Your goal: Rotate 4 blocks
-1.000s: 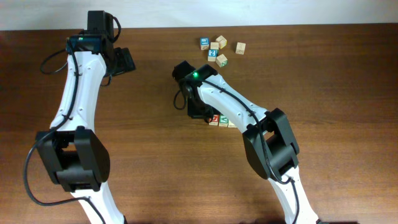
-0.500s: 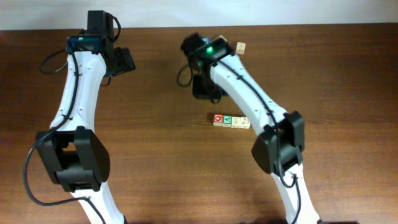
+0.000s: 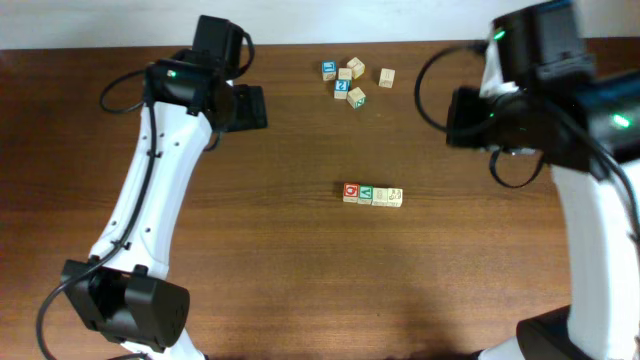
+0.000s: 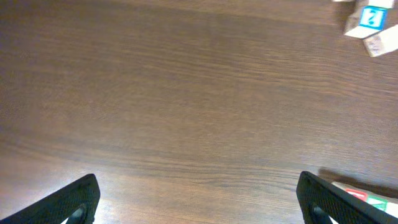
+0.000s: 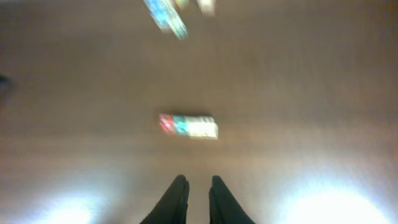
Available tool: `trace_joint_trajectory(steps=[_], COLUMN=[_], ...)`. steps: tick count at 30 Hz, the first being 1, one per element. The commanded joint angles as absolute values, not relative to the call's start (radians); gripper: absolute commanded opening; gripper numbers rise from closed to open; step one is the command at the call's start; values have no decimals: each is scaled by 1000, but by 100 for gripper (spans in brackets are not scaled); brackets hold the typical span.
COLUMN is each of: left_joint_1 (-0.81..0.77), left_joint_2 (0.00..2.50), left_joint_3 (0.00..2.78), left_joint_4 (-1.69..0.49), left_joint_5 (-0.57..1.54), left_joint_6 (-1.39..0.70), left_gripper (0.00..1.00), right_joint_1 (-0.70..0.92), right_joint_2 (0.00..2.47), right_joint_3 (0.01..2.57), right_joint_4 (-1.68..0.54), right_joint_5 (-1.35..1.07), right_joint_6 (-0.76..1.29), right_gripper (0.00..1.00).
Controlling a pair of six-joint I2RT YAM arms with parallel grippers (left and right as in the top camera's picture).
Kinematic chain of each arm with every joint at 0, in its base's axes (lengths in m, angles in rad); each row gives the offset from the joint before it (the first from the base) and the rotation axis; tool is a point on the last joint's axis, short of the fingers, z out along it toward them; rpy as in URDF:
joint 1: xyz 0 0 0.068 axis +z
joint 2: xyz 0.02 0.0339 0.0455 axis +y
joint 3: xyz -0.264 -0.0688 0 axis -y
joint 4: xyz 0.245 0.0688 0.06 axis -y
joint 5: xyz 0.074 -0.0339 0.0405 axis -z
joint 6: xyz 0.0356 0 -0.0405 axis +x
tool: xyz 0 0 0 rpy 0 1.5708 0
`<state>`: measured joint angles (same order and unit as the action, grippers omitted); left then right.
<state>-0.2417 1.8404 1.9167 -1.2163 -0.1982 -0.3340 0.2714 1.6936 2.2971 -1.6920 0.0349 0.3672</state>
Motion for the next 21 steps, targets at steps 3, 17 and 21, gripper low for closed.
trace_joint_trajectory(steps=[3,17,21], left_joint_1=[-262,-261,-261], left_joint_2=[1890,2069,2069], left_joint_3=[1881,1880,1880], left_joint_4=[-1157,-1115,-1115], left_joint_5=[-65,-10,-10], left_joint_6=[-340,-274,-269], left_gripper=[100,99,100], right_joint_1=[228,131,133], right_joint_2=[1758,1920,1953], right_joint_3=[1805,1215,1215], right_joint_4=[-1431,-757,-723], right_joint_5=[6,-260,-294], right_joint_6=[374,371,332], right_gripper=[6,5,5])
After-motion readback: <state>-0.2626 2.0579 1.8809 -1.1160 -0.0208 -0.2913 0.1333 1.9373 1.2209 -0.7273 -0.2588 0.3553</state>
